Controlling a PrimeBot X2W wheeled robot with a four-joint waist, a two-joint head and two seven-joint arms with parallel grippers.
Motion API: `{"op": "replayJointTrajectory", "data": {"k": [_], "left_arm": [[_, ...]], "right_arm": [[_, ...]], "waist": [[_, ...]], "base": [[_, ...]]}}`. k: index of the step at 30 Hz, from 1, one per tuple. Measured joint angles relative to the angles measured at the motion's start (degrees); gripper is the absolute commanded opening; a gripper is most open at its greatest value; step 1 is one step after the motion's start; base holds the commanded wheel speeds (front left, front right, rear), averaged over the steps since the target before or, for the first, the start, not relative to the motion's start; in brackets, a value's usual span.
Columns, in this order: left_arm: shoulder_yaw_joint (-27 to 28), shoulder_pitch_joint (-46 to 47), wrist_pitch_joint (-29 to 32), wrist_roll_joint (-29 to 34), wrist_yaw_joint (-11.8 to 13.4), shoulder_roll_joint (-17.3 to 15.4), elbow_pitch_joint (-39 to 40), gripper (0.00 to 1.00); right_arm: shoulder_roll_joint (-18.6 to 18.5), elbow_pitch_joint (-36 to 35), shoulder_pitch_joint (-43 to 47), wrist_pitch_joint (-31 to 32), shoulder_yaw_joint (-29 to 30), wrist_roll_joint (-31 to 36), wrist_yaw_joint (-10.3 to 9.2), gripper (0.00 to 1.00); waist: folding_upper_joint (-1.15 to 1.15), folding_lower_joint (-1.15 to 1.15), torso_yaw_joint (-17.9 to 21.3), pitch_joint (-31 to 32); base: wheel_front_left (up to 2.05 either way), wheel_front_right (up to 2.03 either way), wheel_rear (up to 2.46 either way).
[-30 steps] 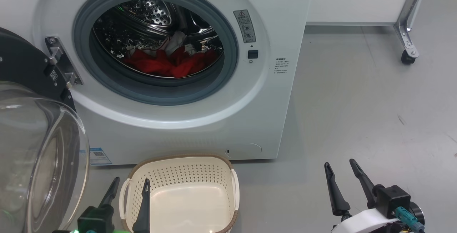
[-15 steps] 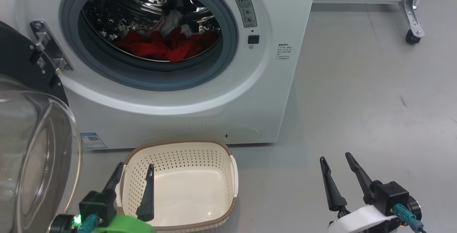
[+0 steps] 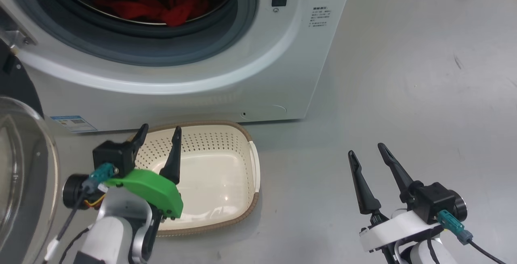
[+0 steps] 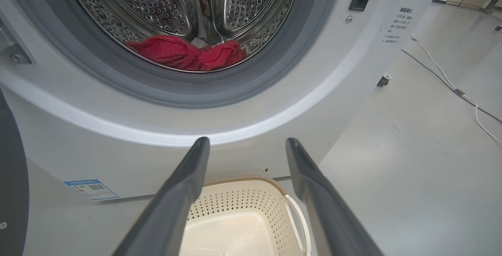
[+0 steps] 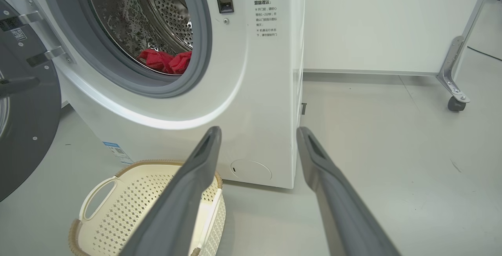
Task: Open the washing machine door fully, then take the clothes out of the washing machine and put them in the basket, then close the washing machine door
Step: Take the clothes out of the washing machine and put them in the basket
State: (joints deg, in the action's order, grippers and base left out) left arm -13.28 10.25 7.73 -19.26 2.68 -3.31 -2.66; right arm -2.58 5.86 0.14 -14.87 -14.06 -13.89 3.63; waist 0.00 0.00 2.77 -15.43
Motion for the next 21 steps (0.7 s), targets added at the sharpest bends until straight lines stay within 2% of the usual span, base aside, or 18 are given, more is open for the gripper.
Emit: {"op": "replayJointTrajectory", "data": {"k": [6, 11, 21], "left_arm": [[0.6, 8.8, 5.4, -2.5, -2.1, -0.4, -4.8, 1.00], [2.1, 16.5, 11.2, -3.9, -3.1, -2.3, -8.1, 1.00], [4.8, 31.9, 16.4, -4.1, -4.1, -6.5, -10.2, 1.00]], "right_arm": [[0.0, -0.9, -2.6, 0.0, -1.2, -0.3, 0.00, 1.00], [0.0, -2.1, -5.1, 0.0, -2.5, -1.5, 0.00, 1.00], [-0.1, -3.8, -10.4, 0.0, -5.3, -5.2, -0.21, 1.00]], "waist": [[0.00, 0.00, 1.8, -4.7], [0.00, 0.00, 3.6, -8.6], [0.00, 0.00, 6.9, -15.9]], "base": [[0.00, 0.00, 0.00], [0.00, 0.00, 0.00], [0.00, 0.00, 0.00]]}}
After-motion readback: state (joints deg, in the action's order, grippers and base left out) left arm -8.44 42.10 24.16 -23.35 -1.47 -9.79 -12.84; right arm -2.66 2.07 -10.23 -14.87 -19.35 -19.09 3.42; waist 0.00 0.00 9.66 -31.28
